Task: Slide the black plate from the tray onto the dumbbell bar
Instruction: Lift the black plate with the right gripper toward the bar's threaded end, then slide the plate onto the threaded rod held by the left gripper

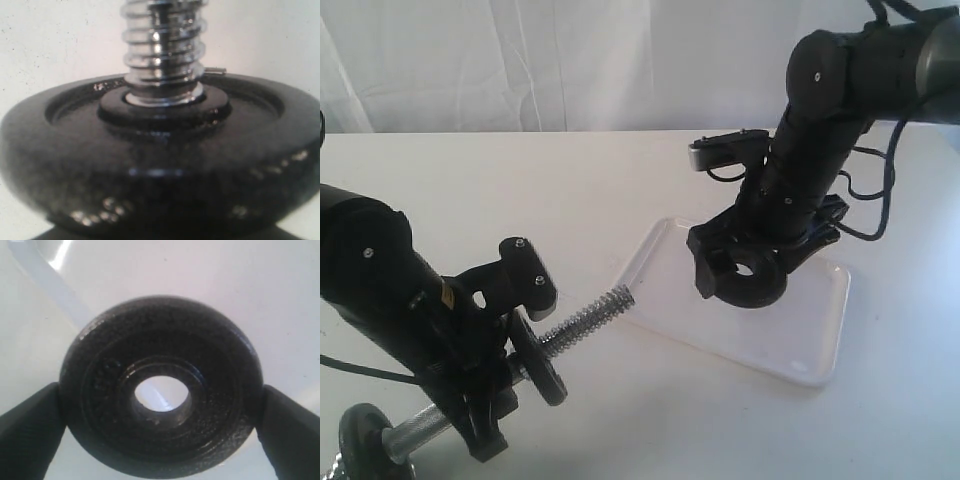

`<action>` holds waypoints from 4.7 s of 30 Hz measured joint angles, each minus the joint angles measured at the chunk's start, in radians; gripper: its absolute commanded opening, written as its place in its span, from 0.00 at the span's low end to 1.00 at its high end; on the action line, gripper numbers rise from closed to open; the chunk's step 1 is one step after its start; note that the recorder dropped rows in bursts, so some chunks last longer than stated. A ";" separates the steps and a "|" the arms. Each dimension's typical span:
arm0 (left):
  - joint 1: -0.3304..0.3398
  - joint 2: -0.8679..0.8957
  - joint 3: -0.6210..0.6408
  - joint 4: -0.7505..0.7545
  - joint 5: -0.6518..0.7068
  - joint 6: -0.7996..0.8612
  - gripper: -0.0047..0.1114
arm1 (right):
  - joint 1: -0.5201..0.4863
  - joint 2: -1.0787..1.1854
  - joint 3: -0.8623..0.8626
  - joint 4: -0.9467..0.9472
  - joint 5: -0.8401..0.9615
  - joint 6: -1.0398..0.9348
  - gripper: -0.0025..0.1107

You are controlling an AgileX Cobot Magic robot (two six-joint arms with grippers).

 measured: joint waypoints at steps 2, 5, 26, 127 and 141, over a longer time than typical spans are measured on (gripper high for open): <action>0.000 0.000 0.000 0.000 -0.001 0.000 0.04 | -0.001 -0.027 0.003 0.042 0.014 -0.039 0.02; 0.000 0.000 0.000 0.000 -0.003 0.000 0.04 | -0.010 -0.075 0.019 0.134 0.031 -0.111 0.02; 0.000 0.000 0.000 0.000 -0.006 0.000 0.04 | -0.202 -0.204 0.259 0.862 0.200 -0.790 0.02; -0.002 -0.036 0.002 -0.069 -0.008 0.043 0.04 | -0.123 -0.009 0.259 1.113 0.166 -0.842 0.02; -0.002 -0.040 0.002 -0.069 -0.006 0.043 0.04 | -0.123 0.022 0.259 1.099 0.181 -0.842 0.02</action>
